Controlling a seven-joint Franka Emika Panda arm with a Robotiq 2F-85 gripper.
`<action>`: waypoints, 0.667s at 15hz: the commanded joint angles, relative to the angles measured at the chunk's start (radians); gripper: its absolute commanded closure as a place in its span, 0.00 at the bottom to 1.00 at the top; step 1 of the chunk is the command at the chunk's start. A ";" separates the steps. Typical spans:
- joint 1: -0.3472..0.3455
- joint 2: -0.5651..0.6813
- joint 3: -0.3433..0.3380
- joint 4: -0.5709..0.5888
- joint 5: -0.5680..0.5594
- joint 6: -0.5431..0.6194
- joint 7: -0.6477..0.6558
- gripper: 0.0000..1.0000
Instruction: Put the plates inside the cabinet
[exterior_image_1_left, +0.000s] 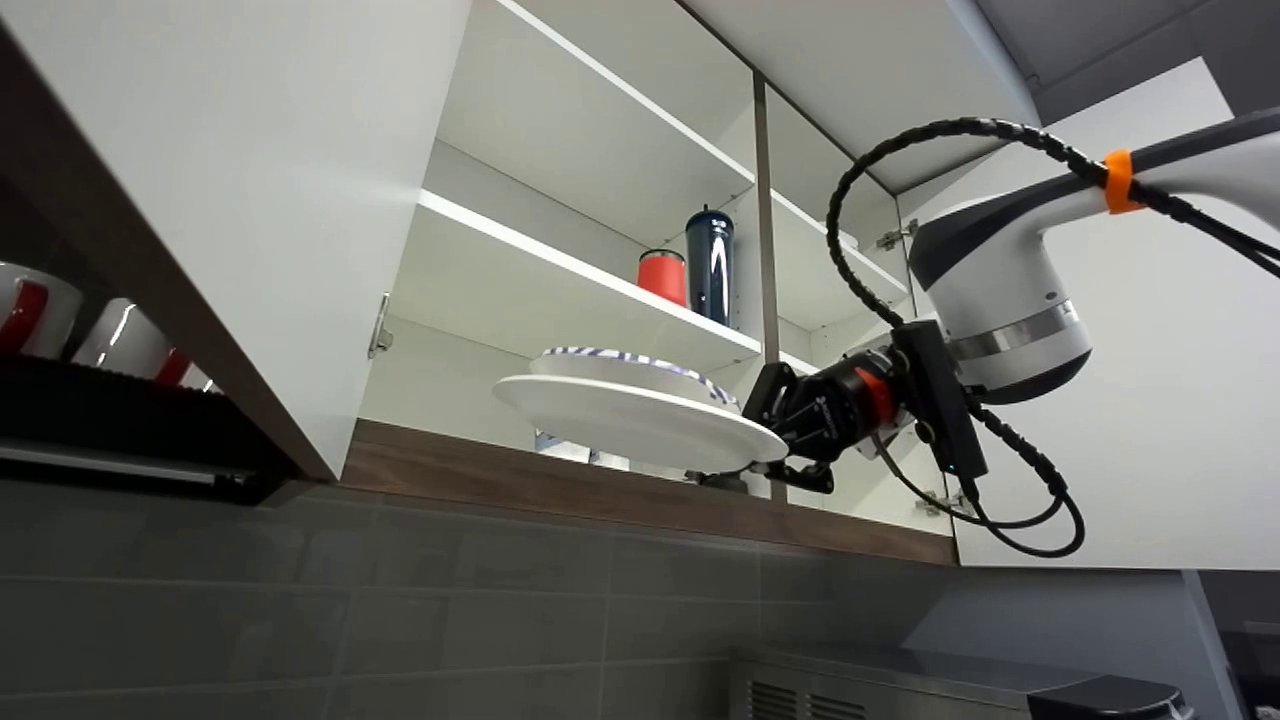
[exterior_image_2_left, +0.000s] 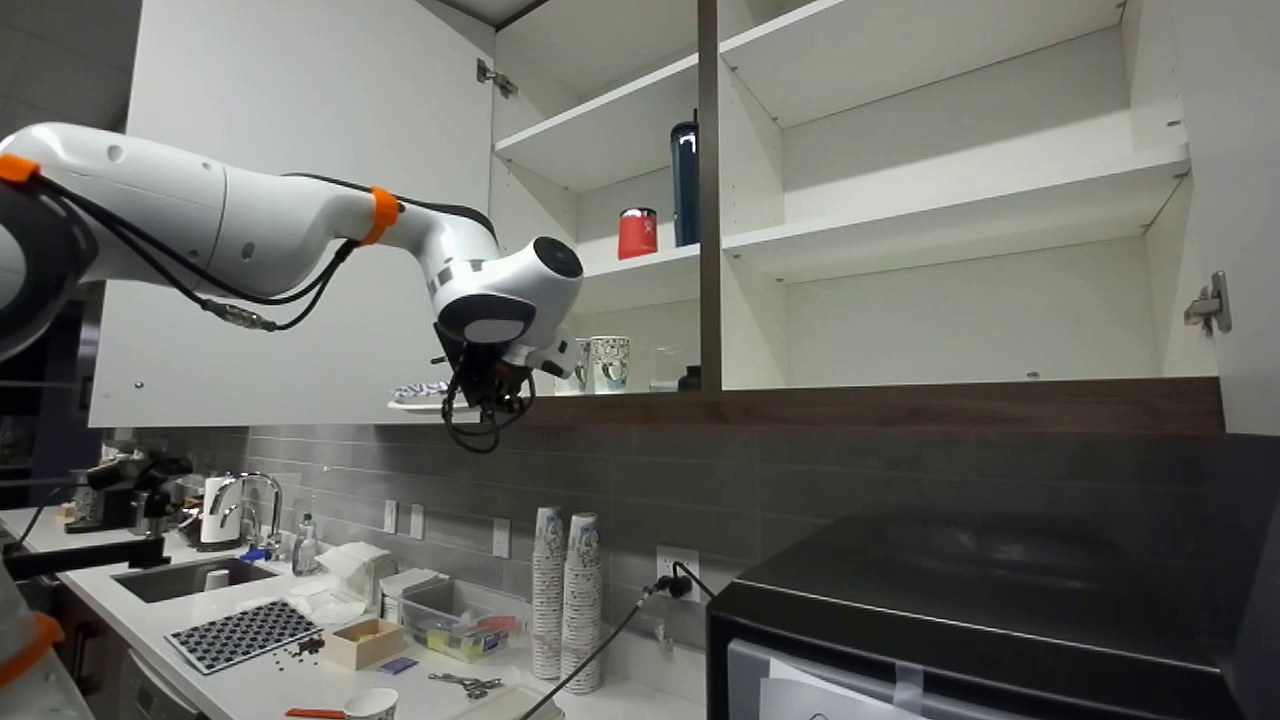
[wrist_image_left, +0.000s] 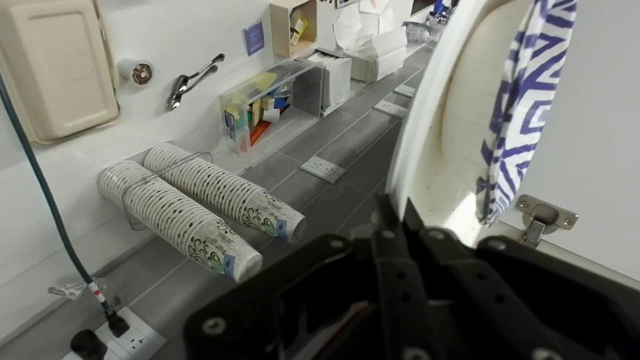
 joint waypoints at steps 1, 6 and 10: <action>0.008 0.006 0.008 0.053 -0.010 -0.002 0.079 0.99; 0.006 0.021 0.050 0.100 -0.031 0.077 0.160 0.99; 0.011 0.044 0.089 0.130 -0.068 0.157 0.223 0.99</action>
